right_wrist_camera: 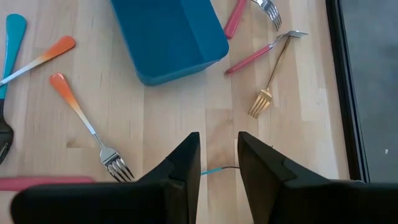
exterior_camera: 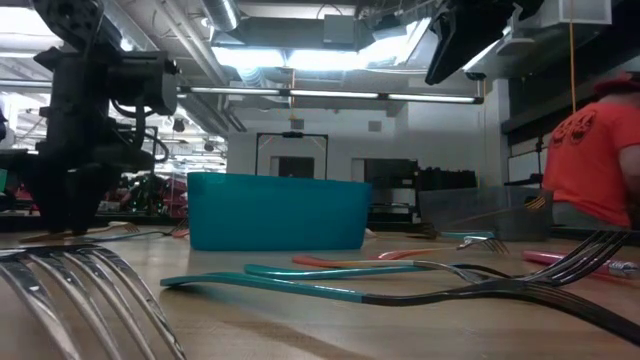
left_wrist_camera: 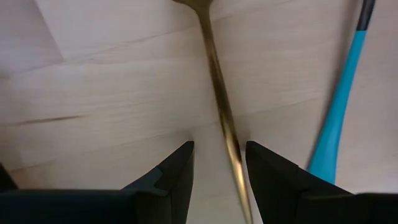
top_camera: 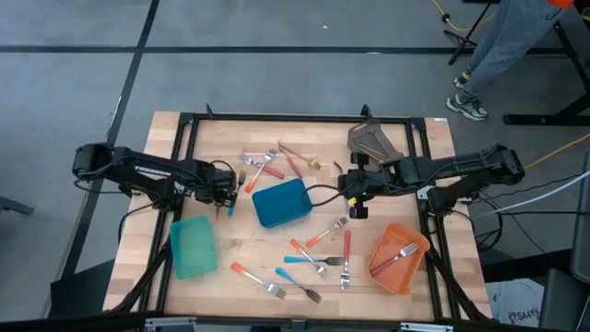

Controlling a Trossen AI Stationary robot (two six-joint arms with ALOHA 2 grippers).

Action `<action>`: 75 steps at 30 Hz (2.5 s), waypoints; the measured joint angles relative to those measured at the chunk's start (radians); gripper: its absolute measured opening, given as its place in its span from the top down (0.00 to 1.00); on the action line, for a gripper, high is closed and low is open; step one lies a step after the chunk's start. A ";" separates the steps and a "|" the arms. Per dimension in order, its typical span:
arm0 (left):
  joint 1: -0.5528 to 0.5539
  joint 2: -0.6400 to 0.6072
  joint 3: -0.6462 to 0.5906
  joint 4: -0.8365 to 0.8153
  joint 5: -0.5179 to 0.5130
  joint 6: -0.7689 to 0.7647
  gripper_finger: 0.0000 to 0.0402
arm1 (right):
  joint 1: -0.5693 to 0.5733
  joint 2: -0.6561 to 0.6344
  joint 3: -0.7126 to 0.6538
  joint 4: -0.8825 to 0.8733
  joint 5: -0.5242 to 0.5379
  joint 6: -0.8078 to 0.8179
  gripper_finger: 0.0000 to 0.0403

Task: Sort silverware by color (type)
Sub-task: Put the left golden fork into the black bin, then put the golden fork into the black bin

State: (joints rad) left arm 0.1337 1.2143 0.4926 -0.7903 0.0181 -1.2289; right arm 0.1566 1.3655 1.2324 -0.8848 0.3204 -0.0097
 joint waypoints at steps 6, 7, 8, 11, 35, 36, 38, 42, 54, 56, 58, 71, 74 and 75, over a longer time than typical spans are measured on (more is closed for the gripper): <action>0.000 0.020 0.004 0.000 -0.003 0.000 0.66 | 0.000 0.000 0.000 0.000 0.000 0.000 0.76; 0.000 0.020 0.004 0.000 -0.003 0.000 0.66 | 0.000 0.000 0.000 0.000 0.000 0.000 0.76; 0.000 0.020 0.003 0.000 -0.003 0.000 0.67 | 0.000 0.000 0.000 0.000 0.000 0.000 0.76; 0.000 0.020 0.003 -0.002 -0.006 0.000 0.72 | 0.000 0.000 0.000 0.001 0.000 0.000 0.76; -0.005 0.021 0.001 0.002 -0.035 0.017 0.90 | 0.000 0.000 0.000 0.000 0.000 0.000 0.76; -0.008 0.021 0.001 0.002 -0.039 0.029 0.90 | 0.000 0.000 0.000 0.000 0.000 0.000 0.76; -0.014 0.022 0.006 0.001 -0.046 0.051 0.90 | 0.000 0.000 0.000 0.000 0.000 0.000 0.76; -0.022 0.025 0.025 0.012 -0.094 0.084 0.90 | 0.000 0.000 0.000 0.001 0.000 0.000 0.76; -0.021 0.023 0.080 0.002 -0.147 0.116 0.90 | 0.000 0.000 0.000 0.001 0.000 0.000 0.76; -0.021 0.023 0.080 -0.009 -0.146 0.116 0.90 | 0.000 0.000 0.000 0.001 0.000 0.000 0.76; -0.021 0.023 0.080 -0.007 -0.143 0.116 0.90 | 0.000 0.000 0.000 0.001 0.000 0.000 0.76; -0.021 0.023 0.080 -0.008 -0.110 0.254 0.90 | 0.000 0.000 0.000 0.001 0.000 0.000 0.76; -0.021 0.023 0.080 -0.008 -0.109 0.275 0.90 | 0.000 0.000 0.000 0.001 0.000 0.000 0.76; -0.021 0.023 0.080 -0.008 -0.109 0.275 0.90 | 0.000 0.000 0.000 0.001 0.000 0.000 0.76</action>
State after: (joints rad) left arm 0.1127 1.2369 0.5728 -0.7986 -0.0914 -0.9539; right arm 0.1570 1.3659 1.2324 -0.8839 0.3206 -0.0093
